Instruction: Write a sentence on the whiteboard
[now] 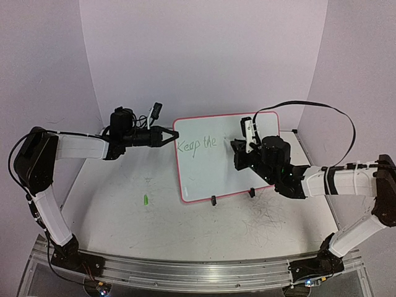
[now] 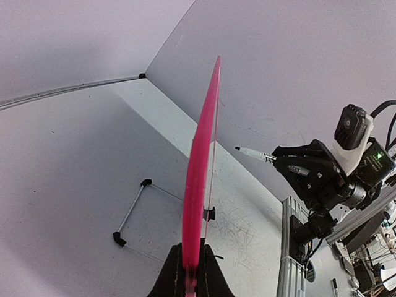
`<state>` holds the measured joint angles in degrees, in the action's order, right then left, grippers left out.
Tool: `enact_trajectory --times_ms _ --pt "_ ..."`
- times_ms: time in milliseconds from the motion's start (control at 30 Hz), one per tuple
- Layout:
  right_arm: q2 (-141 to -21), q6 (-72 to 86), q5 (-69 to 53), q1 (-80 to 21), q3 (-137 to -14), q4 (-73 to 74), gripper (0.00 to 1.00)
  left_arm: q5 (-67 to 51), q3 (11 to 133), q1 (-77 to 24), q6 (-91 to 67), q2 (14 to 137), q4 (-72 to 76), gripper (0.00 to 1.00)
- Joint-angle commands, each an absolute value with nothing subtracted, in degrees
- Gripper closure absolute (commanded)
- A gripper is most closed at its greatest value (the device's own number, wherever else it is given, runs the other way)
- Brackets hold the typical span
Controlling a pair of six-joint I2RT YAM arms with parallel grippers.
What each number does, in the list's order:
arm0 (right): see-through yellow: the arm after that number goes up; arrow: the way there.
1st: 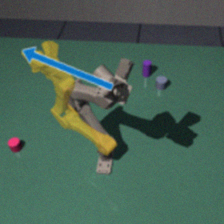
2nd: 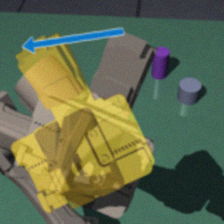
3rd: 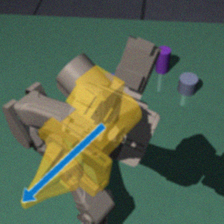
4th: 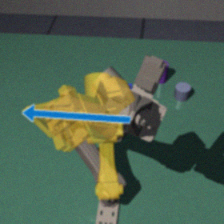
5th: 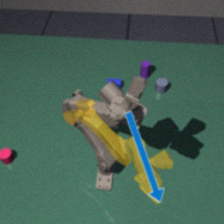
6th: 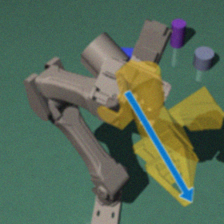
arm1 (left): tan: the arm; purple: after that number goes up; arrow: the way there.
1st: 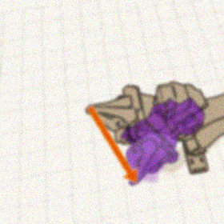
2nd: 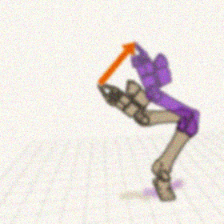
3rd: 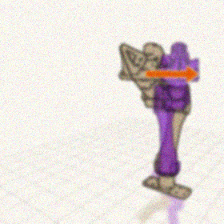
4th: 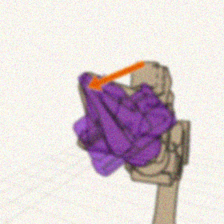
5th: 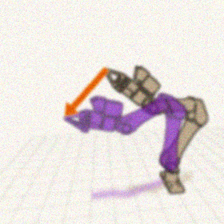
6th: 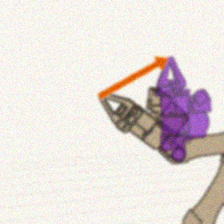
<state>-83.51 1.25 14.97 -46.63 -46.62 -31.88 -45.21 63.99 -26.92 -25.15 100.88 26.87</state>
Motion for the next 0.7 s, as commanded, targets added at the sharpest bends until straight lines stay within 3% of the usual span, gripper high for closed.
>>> enact_trajectory --times_ms 0,667 --pt "-84.97 -0.72 16.42 -46.92 -50.14 -34.38 1.00 -43.05 64.44 -26.54 -23.58 97.57 27.25 1.00" --pt "-89.49 -0.45 19.10 -46.17 -50.97 -40.09 1.00 -43.18 64.72 -26.67 -22.77 97.90 26.54 1.00"
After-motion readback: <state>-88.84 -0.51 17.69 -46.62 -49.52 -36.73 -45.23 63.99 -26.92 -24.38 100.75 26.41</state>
